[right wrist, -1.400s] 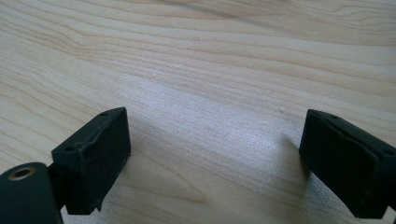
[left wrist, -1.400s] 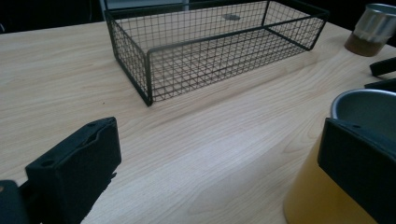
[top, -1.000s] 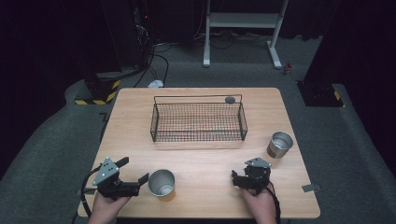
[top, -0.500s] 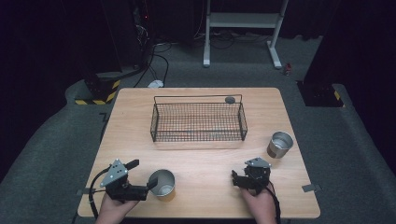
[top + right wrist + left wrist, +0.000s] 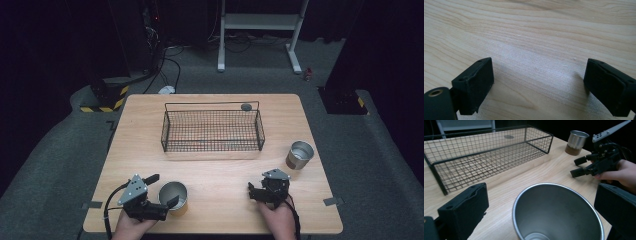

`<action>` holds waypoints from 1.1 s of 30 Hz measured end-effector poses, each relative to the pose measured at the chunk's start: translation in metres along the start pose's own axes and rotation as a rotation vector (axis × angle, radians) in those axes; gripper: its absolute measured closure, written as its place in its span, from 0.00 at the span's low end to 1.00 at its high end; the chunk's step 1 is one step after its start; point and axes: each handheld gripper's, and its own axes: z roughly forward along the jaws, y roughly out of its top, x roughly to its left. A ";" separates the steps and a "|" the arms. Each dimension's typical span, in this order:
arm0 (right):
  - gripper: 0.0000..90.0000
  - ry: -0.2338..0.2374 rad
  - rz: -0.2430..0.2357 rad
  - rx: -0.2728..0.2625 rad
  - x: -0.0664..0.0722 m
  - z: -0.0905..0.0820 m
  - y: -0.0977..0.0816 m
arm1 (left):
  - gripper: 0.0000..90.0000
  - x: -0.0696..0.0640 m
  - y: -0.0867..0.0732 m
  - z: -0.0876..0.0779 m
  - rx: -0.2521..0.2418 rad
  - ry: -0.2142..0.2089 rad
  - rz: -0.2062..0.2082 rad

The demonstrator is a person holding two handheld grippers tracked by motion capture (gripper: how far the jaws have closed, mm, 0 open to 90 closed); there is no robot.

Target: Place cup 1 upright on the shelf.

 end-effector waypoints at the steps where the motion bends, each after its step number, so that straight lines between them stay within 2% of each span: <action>1: 0.10 0.000 0.000 0.000 0.000 0.000 0.000 | 0.00 -0.002 0.000 0.001 0.001 -0.004 -0.001; 15: 0.10 0.000 0.000 0.000 0.000 0.000 0.000 | 0.00 -0.014 -0.004 0.008 0.025 -0.015 0.041; 28: 0.10 0.002 -0.004 -0.001 0.000 0.000 0.000 | 0.00 -0.013 -0.013 0.013 0.063 0.004 0.059; 33: 0.10 0.002 -0.004 0.000 0.000 0.000 0.000 | 0.01 -0.011 -0.017 0.013 0.094 0.004 0.063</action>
